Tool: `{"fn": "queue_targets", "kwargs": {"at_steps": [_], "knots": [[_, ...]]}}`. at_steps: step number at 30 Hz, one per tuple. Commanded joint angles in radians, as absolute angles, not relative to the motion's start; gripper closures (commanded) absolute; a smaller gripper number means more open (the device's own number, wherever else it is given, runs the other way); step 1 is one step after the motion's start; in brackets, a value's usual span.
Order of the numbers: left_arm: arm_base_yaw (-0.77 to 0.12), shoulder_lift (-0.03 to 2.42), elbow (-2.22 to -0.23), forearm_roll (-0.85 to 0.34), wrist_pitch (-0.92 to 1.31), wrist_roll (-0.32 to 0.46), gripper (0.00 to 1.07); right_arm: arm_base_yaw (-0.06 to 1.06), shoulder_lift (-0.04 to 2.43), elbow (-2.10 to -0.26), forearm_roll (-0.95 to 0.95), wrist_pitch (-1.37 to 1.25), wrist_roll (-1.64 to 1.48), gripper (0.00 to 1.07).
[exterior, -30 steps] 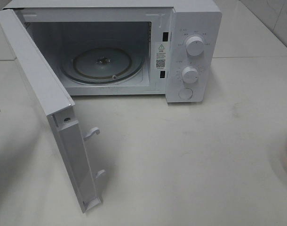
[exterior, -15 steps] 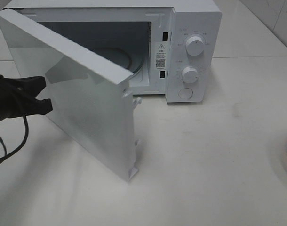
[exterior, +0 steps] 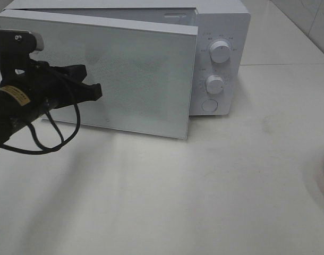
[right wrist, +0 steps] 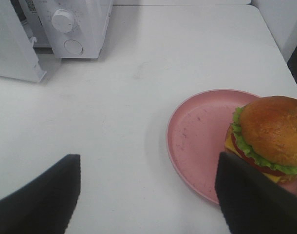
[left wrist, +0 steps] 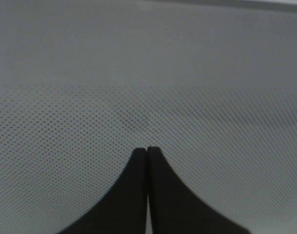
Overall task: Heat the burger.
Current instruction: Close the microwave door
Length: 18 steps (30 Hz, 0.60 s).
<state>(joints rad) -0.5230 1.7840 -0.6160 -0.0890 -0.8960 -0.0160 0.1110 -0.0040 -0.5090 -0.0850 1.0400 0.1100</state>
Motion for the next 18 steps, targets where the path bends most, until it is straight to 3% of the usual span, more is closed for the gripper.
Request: {"fn": "queue_targets", "kwargs": {"at_steps": [1,11,18], "knots": [[-0.551,1.803,-0.662,-0.161,-0.88,0.012,1.07,0.107,-0.031,-0.507,-0.091,1.039,0.099,0.32],[-0.641,1.896,-0.849,-0.356,-0.809,0.126,1.07,0.107,-0.031,-0.507,-0.091,1.039,0.099,0.32],[-0.65,1.945,-0.953,-0.378,-0.767,0.153,1.07,0.107,-0.031,-0.507,-0.091,1.039,0.099,0.32]]}}
